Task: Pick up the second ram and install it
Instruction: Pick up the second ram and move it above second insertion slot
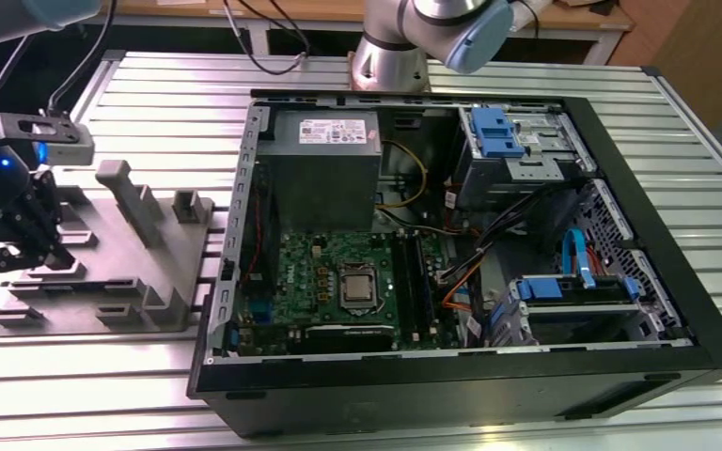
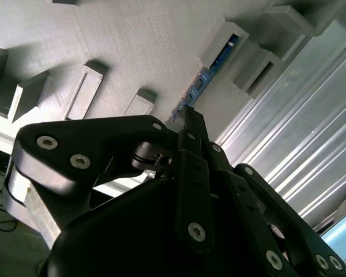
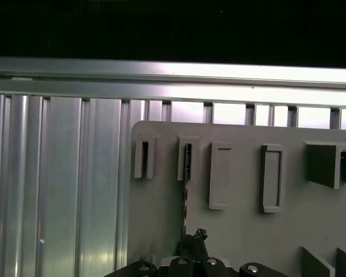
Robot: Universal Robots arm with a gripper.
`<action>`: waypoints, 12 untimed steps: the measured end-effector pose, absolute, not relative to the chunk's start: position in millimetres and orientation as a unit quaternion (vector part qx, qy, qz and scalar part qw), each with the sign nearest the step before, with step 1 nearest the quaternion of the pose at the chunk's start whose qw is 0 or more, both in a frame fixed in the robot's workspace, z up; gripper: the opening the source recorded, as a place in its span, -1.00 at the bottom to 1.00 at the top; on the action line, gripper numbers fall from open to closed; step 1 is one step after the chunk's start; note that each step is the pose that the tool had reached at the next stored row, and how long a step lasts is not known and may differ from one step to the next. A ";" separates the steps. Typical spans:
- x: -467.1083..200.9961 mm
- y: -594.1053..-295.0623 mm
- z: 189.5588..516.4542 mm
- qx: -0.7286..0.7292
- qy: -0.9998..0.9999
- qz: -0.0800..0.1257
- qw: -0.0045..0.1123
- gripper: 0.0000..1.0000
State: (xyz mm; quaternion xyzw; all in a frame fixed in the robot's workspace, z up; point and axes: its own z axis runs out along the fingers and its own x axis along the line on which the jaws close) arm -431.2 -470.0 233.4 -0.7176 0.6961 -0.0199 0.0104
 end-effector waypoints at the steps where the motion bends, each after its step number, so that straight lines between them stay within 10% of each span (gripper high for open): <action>1: -431.3 -470.0 232.7 -0.718 0.696 -0.020 0.010 -0.80; 12: -438.0 -471.6 223.6 -0.717 0.696 -0.025 0.015 -0.80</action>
